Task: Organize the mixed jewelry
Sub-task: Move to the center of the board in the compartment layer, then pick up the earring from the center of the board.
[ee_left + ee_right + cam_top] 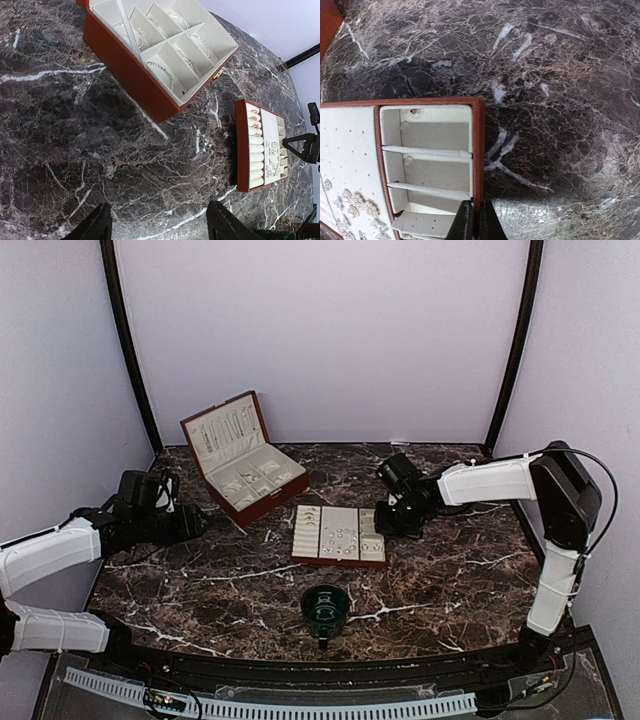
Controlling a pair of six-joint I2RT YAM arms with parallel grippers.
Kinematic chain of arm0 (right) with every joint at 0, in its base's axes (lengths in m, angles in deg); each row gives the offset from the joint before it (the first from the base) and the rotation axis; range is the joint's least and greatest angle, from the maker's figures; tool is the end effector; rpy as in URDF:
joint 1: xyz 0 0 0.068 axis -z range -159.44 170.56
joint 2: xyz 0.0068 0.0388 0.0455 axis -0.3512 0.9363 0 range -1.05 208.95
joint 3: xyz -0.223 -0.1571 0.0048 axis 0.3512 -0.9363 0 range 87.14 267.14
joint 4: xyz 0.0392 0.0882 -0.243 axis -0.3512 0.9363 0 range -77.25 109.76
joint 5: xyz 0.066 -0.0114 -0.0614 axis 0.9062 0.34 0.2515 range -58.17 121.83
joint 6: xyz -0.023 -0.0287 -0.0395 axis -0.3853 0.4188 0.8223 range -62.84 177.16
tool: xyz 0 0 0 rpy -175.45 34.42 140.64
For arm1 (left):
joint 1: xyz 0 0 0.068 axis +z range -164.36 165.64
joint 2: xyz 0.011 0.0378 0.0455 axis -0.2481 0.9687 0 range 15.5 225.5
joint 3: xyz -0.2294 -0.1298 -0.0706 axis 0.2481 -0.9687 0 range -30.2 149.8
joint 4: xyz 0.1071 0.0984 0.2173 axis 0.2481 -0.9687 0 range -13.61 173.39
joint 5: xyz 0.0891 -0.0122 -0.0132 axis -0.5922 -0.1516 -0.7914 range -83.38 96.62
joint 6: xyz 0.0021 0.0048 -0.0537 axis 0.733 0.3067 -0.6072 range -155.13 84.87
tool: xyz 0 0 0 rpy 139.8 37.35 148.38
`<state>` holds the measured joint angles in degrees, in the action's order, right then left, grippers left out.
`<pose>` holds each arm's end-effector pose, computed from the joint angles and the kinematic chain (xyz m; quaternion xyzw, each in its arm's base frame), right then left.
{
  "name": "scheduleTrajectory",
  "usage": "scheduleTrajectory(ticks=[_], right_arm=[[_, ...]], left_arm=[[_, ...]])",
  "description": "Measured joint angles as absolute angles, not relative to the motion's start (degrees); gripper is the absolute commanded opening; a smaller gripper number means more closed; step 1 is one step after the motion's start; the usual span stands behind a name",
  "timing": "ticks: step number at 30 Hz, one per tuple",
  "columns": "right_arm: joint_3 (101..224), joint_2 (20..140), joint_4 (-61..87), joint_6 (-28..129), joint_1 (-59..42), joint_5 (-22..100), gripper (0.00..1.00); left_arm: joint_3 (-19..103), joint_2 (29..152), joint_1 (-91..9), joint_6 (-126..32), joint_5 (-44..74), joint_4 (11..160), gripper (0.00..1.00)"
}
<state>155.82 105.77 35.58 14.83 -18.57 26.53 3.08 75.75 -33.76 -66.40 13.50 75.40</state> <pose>0.2961 0.2368 0.1664 0.0386 0.9663 0.1295 0.2190 0.2100 -0.0786 0.2224 -0.0639 0.8833 -0.2455 0.3942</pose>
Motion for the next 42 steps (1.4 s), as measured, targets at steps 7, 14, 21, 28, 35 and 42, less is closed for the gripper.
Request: scheduleTrajectory(ticks=[7, 14, 21, 28, 35, 42], right_arm=[[155.82, 105.51, 34.08, 13.7, -18.79, 26.23, 0.41], [154.86, 101.47, 32.09, 13.76, -18.77, 25.68, 0.47], [153.48, 97.6, 29.44, 13.83, -18.77, 25.79, 0.51], [152.81, 96.64, 28.46, 14.4, -18.77, 25.81, 0.52], [151.12, 96.59, 27.69, 14.49, -18.77, 26.03, 0.52], [150.84, 96.25, 27.41, 14.46, -18.77, 26.47, 0.53]], left_arm=[[2.62, 77.78, -33.74, -67.78, 13.74, 71.2, 0.62], [-1.03, 77.87, -33.76, -69.28, 15.75, 68.4, 0.51], [-4.73, 77.87, -33.76, -69.83, 17.23, 67.48, 0.43], [-5.29, 79.47, -33.76, -68.72, 18.28, 67.79, 0.3], [-5.29, 80.71, -33.76, -67.49, 18.59, 68.62, 0.23], [-5.29, 81.59, -33.76, -67.01, 18.61, 68.82, 0.22]])
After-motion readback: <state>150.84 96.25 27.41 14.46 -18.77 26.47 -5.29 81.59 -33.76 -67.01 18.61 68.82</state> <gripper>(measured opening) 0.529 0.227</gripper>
